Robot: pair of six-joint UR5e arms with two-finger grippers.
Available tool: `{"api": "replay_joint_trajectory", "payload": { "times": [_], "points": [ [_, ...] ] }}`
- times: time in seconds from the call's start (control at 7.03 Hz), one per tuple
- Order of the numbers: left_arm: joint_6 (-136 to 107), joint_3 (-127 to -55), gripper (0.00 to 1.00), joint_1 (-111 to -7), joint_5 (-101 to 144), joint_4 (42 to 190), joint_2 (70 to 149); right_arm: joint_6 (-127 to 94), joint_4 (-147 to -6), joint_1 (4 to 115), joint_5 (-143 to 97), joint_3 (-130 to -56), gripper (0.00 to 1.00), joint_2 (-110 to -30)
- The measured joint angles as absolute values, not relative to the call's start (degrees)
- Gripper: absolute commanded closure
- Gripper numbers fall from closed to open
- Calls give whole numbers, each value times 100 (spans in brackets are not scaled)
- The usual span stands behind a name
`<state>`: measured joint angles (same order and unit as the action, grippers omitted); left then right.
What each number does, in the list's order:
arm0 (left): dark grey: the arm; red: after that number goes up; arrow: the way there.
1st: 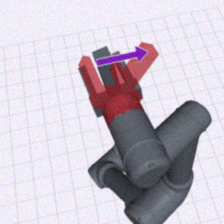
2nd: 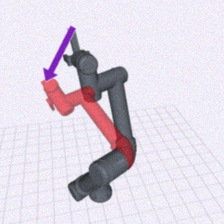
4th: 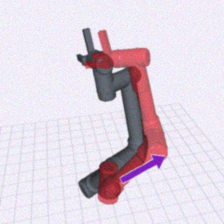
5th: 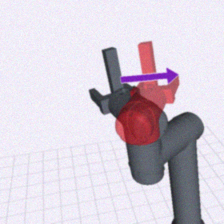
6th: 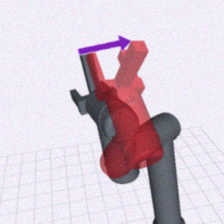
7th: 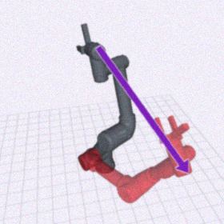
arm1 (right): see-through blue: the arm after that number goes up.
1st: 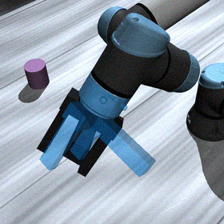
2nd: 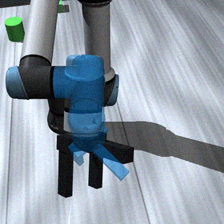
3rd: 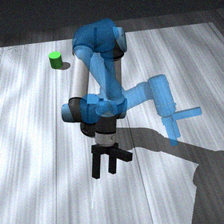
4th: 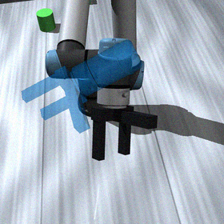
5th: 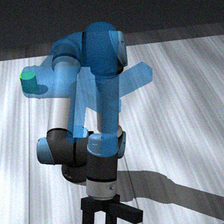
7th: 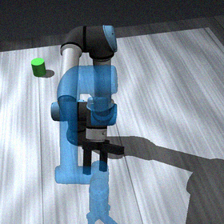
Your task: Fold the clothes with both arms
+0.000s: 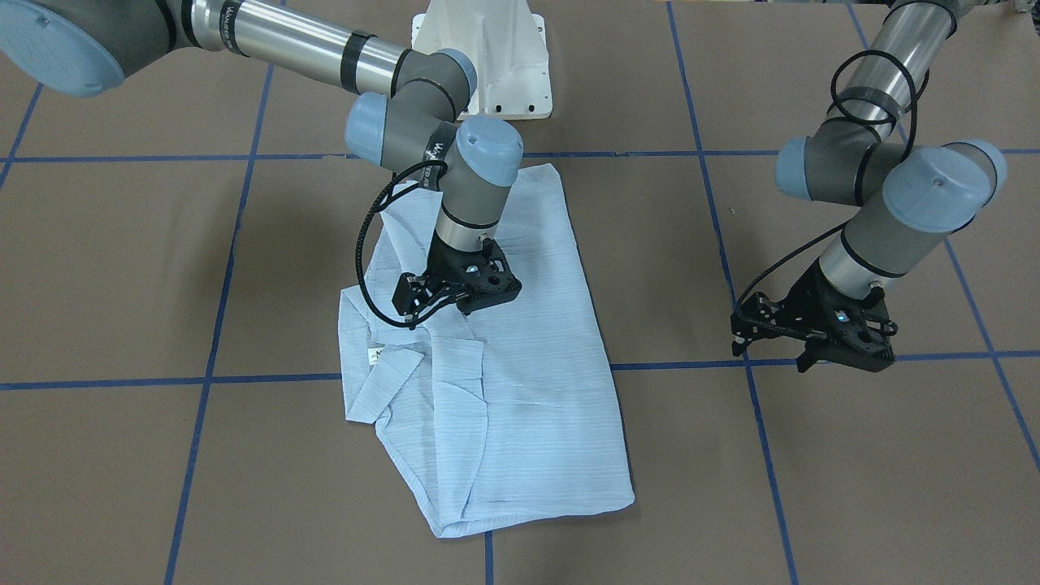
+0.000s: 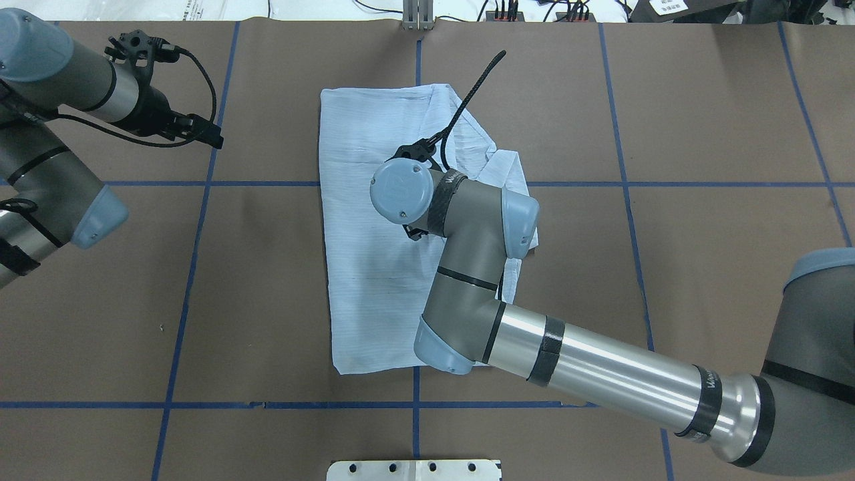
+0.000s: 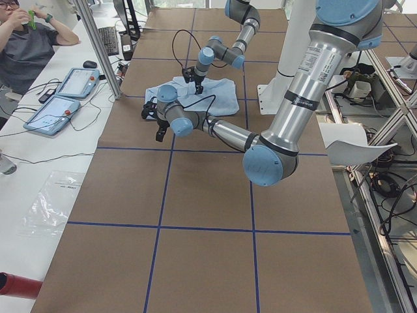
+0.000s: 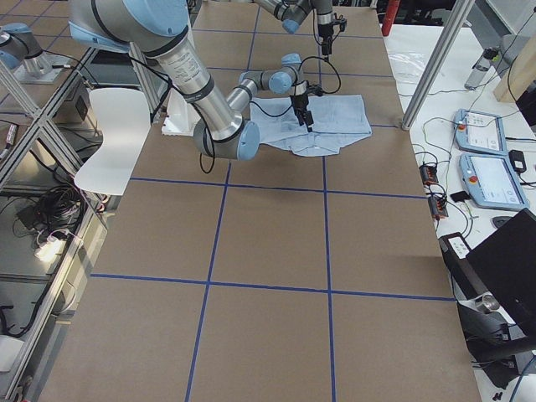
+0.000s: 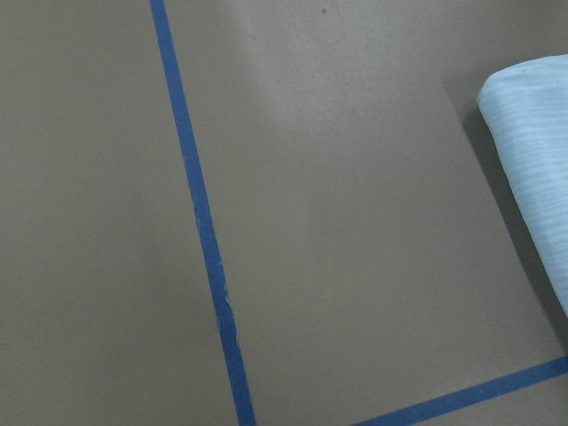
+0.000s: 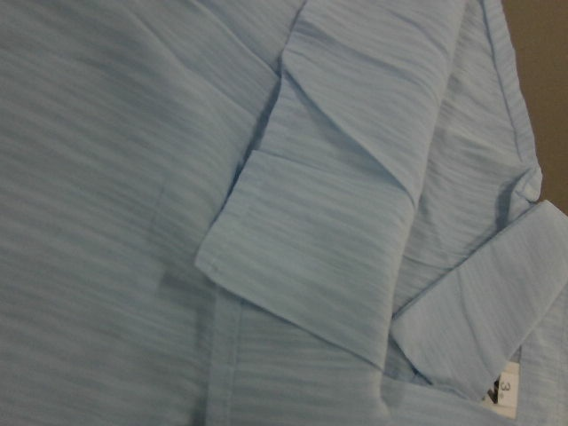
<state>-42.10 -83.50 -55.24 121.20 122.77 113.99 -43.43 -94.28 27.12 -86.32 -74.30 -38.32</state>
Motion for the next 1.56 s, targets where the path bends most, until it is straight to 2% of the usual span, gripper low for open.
{"api": "replay_joint_trajectory", "payload": {
  "times": [0.71, 0.85, 1.14, 1.56],
  "points": [
    [-4210, -8355, 0, -5520, 12120, 12281, 11407, -3966, -9948, 3096, -8502, -7483, 1, -3994],
    [-4212, -8369, 0, -5519, 12120, 12277, 11407, -3674, -9979, 3322, -8498, -7713, 1, -4330],
    [-4212, -8378, 0, -5520, 12120, 12271, 11408, -3074, -9953, 3693, -8521, -8667, 0, -5377],
    [-4254, -8432, 0, -5514, 12234, 12266, 11408, -3375, -9417, 4077, -9630, -9129, 0, -5748]
  ]
}}
